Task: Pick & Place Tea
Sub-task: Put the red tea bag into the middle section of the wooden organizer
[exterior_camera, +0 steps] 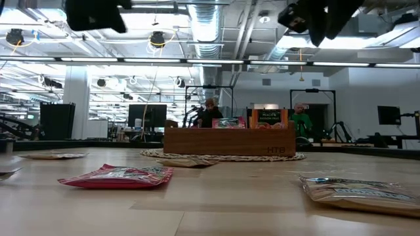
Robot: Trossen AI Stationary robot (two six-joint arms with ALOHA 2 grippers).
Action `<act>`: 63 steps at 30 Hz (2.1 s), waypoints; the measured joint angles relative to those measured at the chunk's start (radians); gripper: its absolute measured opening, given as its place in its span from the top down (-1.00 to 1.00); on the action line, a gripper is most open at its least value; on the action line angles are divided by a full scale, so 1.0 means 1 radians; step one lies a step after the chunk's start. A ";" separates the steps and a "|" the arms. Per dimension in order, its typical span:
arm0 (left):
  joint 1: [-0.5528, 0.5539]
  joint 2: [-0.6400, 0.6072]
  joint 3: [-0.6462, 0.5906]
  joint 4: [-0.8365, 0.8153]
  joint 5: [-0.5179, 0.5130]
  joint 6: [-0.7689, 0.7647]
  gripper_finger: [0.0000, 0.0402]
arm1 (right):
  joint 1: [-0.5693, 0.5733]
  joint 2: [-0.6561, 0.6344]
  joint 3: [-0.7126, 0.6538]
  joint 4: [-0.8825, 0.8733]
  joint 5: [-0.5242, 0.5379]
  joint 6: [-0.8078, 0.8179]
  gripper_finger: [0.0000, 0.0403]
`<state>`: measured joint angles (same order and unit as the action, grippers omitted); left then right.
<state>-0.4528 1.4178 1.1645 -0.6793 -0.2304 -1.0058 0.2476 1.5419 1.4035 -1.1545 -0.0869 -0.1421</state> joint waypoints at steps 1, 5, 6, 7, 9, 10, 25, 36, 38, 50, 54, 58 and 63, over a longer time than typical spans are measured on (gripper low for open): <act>-0.001 0.015 0.000 0.018 0.001 -0.009 0.21 | -0.013 -0.037 -0.023 0.001 -0.005 -0.005 0.54; 0.000 0.079 0.000 0.070 0.028 -0.037 0.21 | -0.074 -0.230 -0.152 0.040 -0.017 0.031 0.63; 0.001 0.094 0.000 0.085 0.040 -0.039 0.21 | -0.089 -0.284 -0.190 0.064 -0.018 0.056 0.65; 0.001 0.108 0.000 0.095 0.044 -0.039 0.21 | -0.101 -0.344 -0.228 0.096 -0.018 0.090 0.65; 0.003 0.134 0.000 0.111 0.059 -0.045 0.21 | -0.116 -0.469 -0.313 0.158 -0.017 0.155 0.66; 0.004 0.144 0.000 0.124 0.061 -0.047 0.21 | -0.121 -0.530 -0.356 0.210 -0.017 0.190 0.66; 0.110 0.297 0.000 0.115 0.302 0.138 0.21 | -0.061 -1.222 -0.850 0.829 -0.008 0.563 0.66; 0.143 0.352 0.000 0.169 0.325 0.338 0.21 | -0.058 -1.271 -0.883 0.867 0.067 0.588 0.66; 0.137 0.360 0.000 0.167 0.340 0.344 0.21 | -0.058 -1.268 -0.885 0.867 0.067 0.588 0.66; 0.131 0.434 0.005 0.229 0.401 0.334 0.15 | -0.058 -1.297 -0.890 0.874 0.062 0.509 0.66; 0.130 0.433 0.004 0.228 0.410 0.328 0.11 | -0.058 -1.342 -0.973 0.920 0.060 0.529 0.66; 0.130 0.433 0.004 0.227 0.413 0.325 0.11 | -0.058 -1.391 -1.135 1.103 0.060 0.566 0.66; 0.130 0.433 0.004 0.225 0.422 0.321 0.10 | -0.058 -1.452 -1.259 1.164 0.059 0.636 0.66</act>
<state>-0.3228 1.8507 1.1687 -0.4540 0.1913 -0.6846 0.1898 0.0894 0.1441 0.0094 -0.0277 0.4939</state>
